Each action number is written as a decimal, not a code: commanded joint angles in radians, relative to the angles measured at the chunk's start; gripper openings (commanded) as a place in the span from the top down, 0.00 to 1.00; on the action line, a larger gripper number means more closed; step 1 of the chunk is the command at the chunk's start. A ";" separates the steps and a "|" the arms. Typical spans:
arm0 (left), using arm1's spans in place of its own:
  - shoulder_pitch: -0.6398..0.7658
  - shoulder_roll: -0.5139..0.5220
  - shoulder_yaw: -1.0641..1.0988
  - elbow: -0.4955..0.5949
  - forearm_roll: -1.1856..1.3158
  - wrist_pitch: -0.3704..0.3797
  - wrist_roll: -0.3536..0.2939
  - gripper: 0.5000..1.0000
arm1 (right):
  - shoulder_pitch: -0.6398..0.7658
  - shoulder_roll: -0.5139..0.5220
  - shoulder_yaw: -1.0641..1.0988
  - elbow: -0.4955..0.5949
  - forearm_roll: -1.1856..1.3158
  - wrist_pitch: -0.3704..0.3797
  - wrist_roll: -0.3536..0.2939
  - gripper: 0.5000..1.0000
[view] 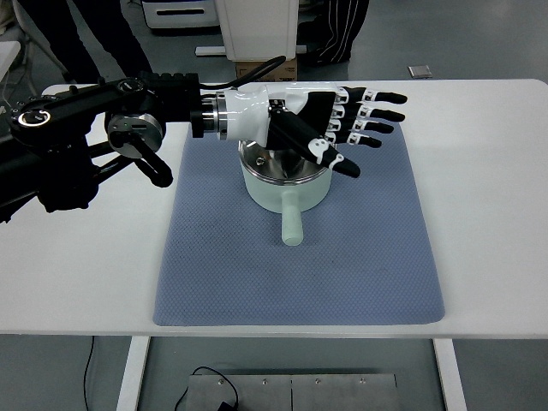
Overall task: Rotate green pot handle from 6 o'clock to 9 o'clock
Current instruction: 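Lower the left hand beside the pot's pale green handle, then sweep the handle with the left hand, swinging it away from the robot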
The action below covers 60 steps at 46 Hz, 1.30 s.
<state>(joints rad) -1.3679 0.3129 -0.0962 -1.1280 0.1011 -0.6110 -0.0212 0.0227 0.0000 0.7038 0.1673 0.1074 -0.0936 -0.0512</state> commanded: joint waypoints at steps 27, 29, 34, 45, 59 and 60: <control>-0.115 -0.017 0.256 -0.004 0.107 0.000 0.168 0.00 | -0.001 0.000 0.000 0.000 0.000 0.000 0.001 0.00; -0.120 -0.015 0.266 -0.004 0.107 0.000 0.181 0.00 | 0.000 0.000 0.000 0.000 0.000 0.000 -0.001 0.00; -0.140 -0.014 0.296 -0.004 0.107 0.000 0.202 0.00 | -0.001 0.000 0.000 0.000 0.000 0.000 0.001 0.00; -0.158 0.000 0.349 -0.004 0.115 0.000 0.219 0.00 | 0.000 0.000 0.000 0.000 0.000 0.000 -0.001 0.00; -0.164 0.038 0.366 -0.004 0.163 0.000 0.224 0.00 | 0.000 0.000 0.000 0.000 0.000 0.000 -0.001 0.00; -0.165 0.044 0.368 -0.004 0.167 0.000 0.224 0.00 | 0.000 0.000 0.000 0.000 0.000 0.000 0.001 0.00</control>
<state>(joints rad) -1.5289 0.3470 0.2684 -1.1321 0.2544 -0.6109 0.2026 0.0229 0.0000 0.7039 0.1672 0.1074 -0.0935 -0.0514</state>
